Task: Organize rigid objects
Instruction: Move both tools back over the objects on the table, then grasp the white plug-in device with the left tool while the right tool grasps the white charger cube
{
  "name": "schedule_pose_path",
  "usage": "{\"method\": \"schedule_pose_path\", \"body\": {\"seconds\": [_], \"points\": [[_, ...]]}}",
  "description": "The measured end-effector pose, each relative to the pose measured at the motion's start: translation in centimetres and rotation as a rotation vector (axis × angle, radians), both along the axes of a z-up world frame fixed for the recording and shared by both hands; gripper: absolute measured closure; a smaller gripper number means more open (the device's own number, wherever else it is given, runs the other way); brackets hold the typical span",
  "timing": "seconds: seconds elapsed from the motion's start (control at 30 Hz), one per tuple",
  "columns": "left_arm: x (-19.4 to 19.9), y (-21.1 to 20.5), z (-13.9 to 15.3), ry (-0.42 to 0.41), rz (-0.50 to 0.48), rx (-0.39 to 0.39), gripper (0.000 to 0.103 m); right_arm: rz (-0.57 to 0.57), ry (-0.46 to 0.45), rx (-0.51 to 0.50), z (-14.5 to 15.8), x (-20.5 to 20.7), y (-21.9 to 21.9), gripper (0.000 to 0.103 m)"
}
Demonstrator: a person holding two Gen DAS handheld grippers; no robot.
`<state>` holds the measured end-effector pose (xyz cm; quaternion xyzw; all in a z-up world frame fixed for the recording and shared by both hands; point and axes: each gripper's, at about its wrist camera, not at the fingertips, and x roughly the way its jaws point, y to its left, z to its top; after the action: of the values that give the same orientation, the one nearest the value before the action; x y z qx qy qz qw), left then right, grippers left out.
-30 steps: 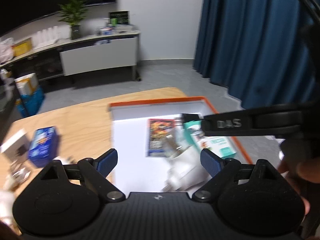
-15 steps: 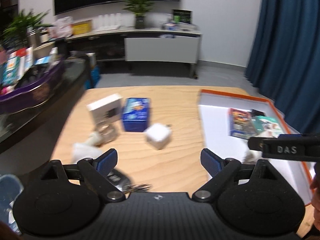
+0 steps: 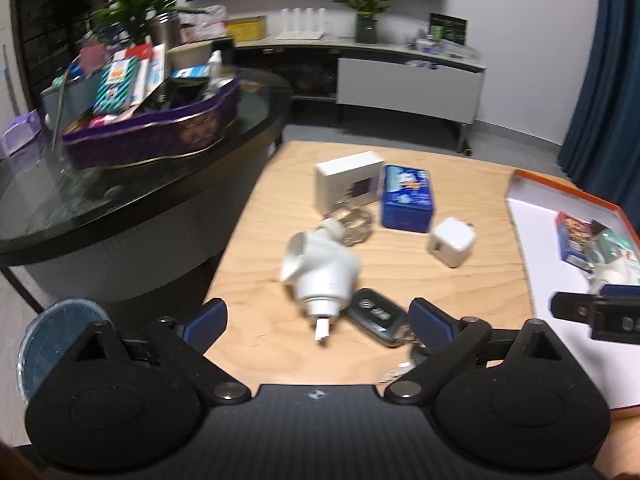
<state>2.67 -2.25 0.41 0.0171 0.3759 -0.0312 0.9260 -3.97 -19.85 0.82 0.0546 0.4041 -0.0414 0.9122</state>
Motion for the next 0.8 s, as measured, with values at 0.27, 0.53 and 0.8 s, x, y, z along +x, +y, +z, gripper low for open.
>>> {"method": "schedule_pose_path", "body": {"seconds": [0.27,0.53,0.8], "points": [[2.8,1.3,-2.0,0.034,0.023,0.002,0.0,-0.005,0.007,0.005,-0.5,-0.1,-0.1,0.017],[6.4,0.9,-4.5,0.099,0.005,0.01,0.0,-0.003,0.024,-0.009,-1.2,0.8,-0.1,0.017],[7.7,1.0,-5.5,0.1,-0.049,-0.02,0.036,0.014,0.05,-0.002,-2.5,2.9,0.5,0.017]]}}
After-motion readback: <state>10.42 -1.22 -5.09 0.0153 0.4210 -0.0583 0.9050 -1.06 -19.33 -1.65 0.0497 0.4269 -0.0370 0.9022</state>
